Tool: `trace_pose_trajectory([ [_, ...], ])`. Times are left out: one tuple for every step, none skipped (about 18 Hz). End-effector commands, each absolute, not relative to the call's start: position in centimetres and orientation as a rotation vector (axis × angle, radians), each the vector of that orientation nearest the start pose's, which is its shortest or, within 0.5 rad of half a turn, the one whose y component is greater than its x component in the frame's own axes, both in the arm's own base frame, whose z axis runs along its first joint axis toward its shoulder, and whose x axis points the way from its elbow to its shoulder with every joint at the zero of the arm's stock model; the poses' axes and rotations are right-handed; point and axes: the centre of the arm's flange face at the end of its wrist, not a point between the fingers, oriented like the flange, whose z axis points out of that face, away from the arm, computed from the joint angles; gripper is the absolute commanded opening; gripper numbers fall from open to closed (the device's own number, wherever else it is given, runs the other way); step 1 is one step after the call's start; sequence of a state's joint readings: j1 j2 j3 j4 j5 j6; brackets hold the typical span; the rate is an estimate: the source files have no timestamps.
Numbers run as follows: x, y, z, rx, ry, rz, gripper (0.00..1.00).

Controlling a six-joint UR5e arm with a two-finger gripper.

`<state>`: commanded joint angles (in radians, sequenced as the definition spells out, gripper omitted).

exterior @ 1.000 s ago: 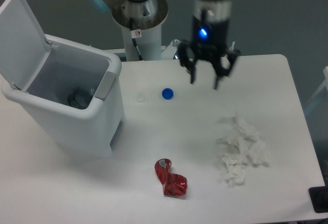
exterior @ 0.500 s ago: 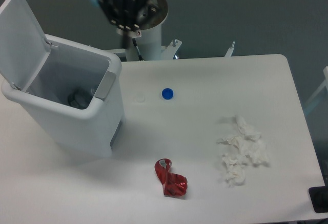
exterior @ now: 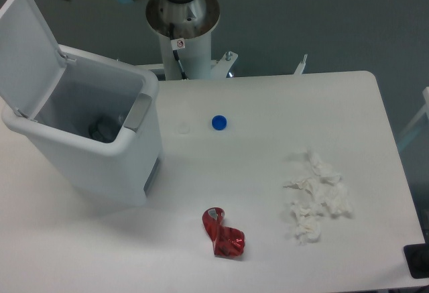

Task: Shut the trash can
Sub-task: 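Move the gripper over and behind the open trash can lid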

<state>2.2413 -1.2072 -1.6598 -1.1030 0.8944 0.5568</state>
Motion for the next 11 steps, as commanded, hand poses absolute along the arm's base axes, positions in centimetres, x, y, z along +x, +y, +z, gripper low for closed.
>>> trace_pose_trajectory([
  [-5.9,40.1,67.4,-2.177,0.195,-0.163,0.00],
  [-5.4,40.5,67.0,-2.182,0.210,-0.184,0.00],
  [-5.0,41.1,66.7,-2.187,0.226,-0.201,0.00],
  [-4.7,41.6,66.3,-2.193,0.236,-0.217,0.00],
  [-4.4,41.9,66.2,-2.195,0.250,-0.228,0.00],
  [-4.1,42.2,65.9,-2.200,0.262,-0.237,0.00],
  [-3.9,42.6,65.5,-2.207,0.270,-0.249,0.00],
  [-3.7,42.8,65.3,-2.213,0.277,-0.258,0.00],
  [-3.4,43.0,65.1,-2.218,0.284,-0.265,0.00],
  [-3.3,43.1,64.9,-2.224,0.283,-0.270,0.00],
  [-3.1,43.1,64.9,-2.225,0.287,-0.272,0.00],
])
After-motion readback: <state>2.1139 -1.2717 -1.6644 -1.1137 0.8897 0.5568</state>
